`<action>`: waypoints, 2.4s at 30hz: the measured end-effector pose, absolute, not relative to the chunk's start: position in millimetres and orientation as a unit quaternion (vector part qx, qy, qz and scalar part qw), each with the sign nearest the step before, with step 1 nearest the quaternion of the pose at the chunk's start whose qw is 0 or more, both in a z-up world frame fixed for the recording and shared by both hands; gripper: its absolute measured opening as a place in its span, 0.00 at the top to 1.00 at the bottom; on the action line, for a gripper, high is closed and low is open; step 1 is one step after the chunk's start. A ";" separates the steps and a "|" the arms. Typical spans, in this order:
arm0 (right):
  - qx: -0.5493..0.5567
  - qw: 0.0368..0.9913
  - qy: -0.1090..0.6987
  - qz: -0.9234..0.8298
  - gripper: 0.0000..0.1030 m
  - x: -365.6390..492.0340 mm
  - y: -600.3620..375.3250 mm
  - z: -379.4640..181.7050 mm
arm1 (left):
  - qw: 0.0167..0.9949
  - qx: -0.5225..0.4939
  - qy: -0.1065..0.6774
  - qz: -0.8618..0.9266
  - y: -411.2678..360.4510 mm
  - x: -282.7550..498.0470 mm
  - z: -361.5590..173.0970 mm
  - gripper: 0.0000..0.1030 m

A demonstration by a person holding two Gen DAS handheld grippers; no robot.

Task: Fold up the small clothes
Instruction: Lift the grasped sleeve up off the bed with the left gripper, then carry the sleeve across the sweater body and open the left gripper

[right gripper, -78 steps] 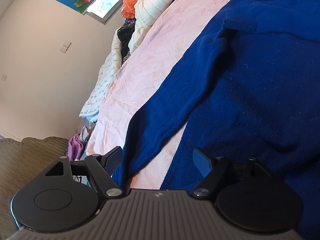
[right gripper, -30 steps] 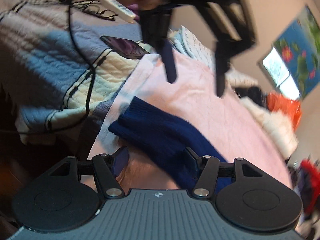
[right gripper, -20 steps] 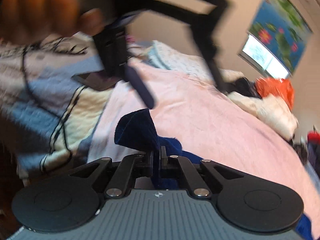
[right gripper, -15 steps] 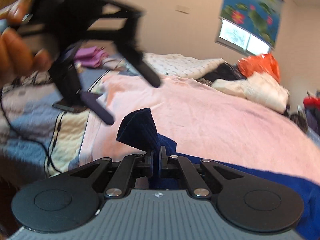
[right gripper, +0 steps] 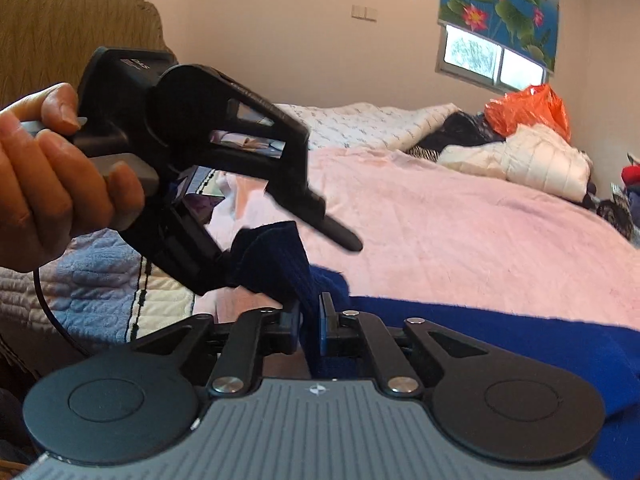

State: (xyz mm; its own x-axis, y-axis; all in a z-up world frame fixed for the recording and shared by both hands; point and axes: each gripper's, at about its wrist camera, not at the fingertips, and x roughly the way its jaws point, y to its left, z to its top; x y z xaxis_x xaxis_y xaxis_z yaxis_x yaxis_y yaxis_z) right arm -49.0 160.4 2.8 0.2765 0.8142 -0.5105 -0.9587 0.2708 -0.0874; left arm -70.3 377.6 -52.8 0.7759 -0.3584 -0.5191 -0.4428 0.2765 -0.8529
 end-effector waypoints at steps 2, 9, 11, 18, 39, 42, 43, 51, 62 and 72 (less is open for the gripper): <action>-0.173 0.778 0.195 0.572 0.77 -42.6 149.5 5.1 | 0.754 -0.562 0.337 0.040 367.5 -63.6 -41.1 0.94; -0.152 0.821 0.210 0.509 0.48 -11.4 83.9 6.2 | 0.863 -0.403 0.300 0.046 319.2 -26.6 20.0 0.96; -0.143 0.845 0.223 0.464 0.48 6.6 62.4 3.4 | 0.883 -0.369 0.287 0.037 302.9 -12.5 34.3 0.96; -0.071 0.913 0.243 0.319 0.35 50.6 -17.8 -0.7 | 0.912 -0.326 0.247 0.012 270.8 43.6 74.8 0.96; 0.054 0.934 0.282 0.212 0.28 81.0 -120.4 -25.9 | 0.971 -0.213 0.094 0.056 235.1 142.3 215.2 0.96; 0.071 0.934 0.287 0.203 0.28 82.4 -130.7 -29.4 | 0.974 -0.206 0.079 0.047 224.6 148.9 228.1 0.96; 0.075 0.933 0.289 0.200 0.28 81.8 -134.4 -30.6 | 0.975 -0.203 0.077 0.043 219.9 151.6 229.5 0.96; 0.112 0.931 0.298 0.176 0.28 81.8 -161.9 -35.9 | 0.971 -0.185 0.143 -0.042 160.8 183.5 197.6 0.95; 0.138 0.938 0.286 0.138 0.25 79.5 -197.0 -33.5 | 0.966 -0.149 0.179 -0.109 95.2 198.4 174.3 0.95; 0.151 0.941 0.280 0.112 0.25 73.4 -219.0 -35.9 | 0.947 -0.152 0.224 -0.174 33.6 209.2 145.9 0.95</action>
State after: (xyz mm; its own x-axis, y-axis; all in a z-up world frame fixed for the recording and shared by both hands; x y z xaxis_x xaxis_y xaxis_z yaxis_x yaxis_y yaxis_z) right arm 73.4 -219.0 -35.9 0.8175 0.2963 -0.4939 -0.1272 0.9292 0.3470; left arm 209.2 33.6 145.9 0.8395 -0.3974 -0.3705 0.2612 0.8931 -0.3662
